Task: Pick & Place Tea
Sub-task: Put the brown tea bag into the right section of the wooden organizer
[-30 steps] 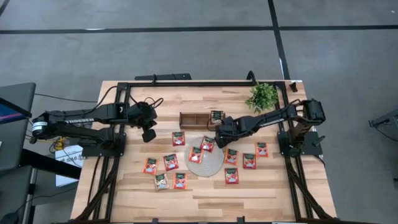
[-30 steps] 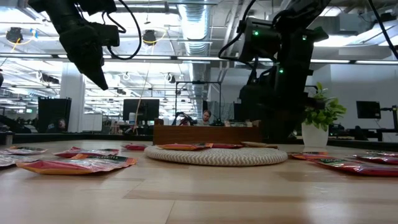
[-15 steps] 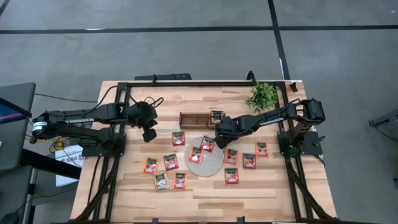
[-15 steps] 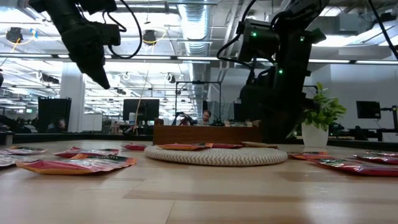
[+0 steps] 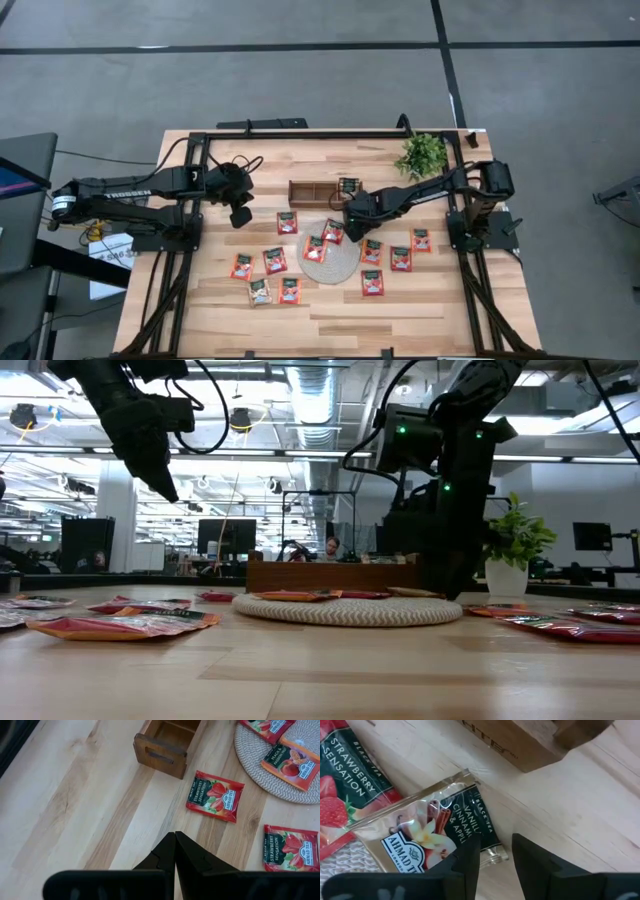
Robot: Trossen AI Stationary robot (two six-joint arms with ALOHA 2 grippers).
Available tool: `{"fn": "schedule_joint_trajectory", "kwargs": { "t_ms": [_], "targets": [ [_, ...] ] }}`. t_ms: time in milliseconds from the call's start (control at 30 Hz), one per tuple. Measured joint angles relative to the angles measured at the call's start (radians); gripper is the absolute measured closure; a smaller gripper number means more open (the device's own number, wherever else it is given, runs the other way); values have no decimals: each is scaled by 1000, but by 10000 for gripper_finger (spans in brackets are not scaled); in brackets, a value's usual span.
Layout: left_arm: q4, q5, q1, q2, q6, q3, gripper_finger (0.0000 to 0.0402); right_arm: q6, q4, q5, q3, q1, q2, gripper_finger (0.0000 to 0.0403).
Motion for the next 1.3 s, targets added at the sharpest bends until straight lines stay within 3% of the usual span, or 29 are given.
{"fn": "schedule_joint_trajectory", "kwargs": {
  "t_ms": [167,500,733,1300],
  "targets": [
    [-1,0,0,0,1,0,401,7,-8,-3,-1,0,1,316],
    [-1,0,0,0,3,0,401,3,-13,-2,-3,-1,-6,395],
    [3,0,0,0,2,0,401,-32,-93,-25,54,3,1,402],
    [7,0,0,0,-2,0,401,-224,-572,11,451,22,-3,403]
  ]
}}
